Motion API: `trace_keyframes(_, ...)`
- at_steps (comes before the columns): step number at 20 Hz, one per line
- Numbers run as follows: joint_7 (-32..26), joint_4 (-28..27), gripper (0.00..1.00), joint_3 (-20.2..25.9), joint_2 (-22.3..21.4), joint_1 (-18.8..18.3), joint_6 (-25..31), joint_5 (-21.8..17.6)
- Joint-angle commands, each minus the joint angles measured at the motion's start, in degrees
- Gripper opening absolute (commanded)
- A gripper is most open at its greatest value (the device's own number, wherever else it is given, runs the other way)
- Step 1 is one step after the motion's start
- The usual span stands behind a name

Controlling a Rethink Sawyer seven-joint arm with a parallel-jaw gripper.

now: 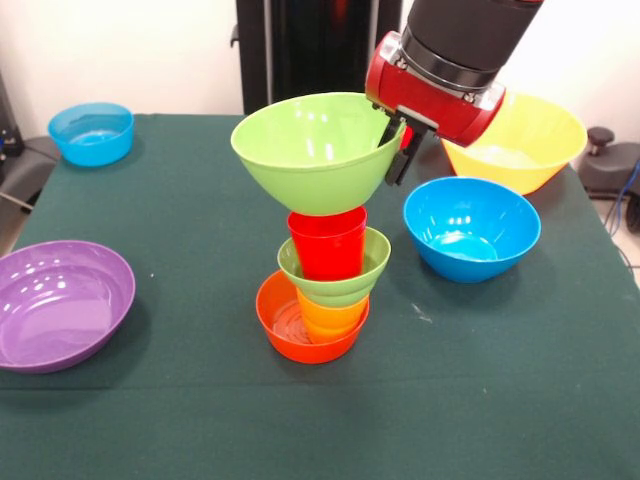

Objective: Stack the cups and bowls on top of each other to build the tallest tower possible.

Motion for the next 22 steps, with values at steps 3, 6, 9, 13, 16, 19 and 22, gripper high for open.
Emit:
trace_keyframes(3, -3.2, 0.9, 0.00, 5.0, 2.5, 0.1, 1.3, -2.4)
trace_keyframes(6, -3.0, 2.0, 0.00, 5.0, 2.2, 0.1, 0.2, -2.4)
trace_keyframes(9, -2.9, 2.2, 0.00, 5.1, 2.2, 0.0, -0.3, -2.4)
trace_keyframes(13, -2.9, 2.3, 0.00, 5.2, 2.3, -0.1, -0.8, -2.3)
trace_keyframes(16, -2.7, 2.8, 0.00, 5.2, 2.2, -0.1, -1.6, -2.3)
trace_keyframes(19, -2.5, 3.4, 0.00, 5.2, 2.1, -0.1, -2.6, -2.4)
trace_keyframes(22, -2.1, 4.2, 0.00, 5.1, 1.9, 0.0, -3.9, -2.5)
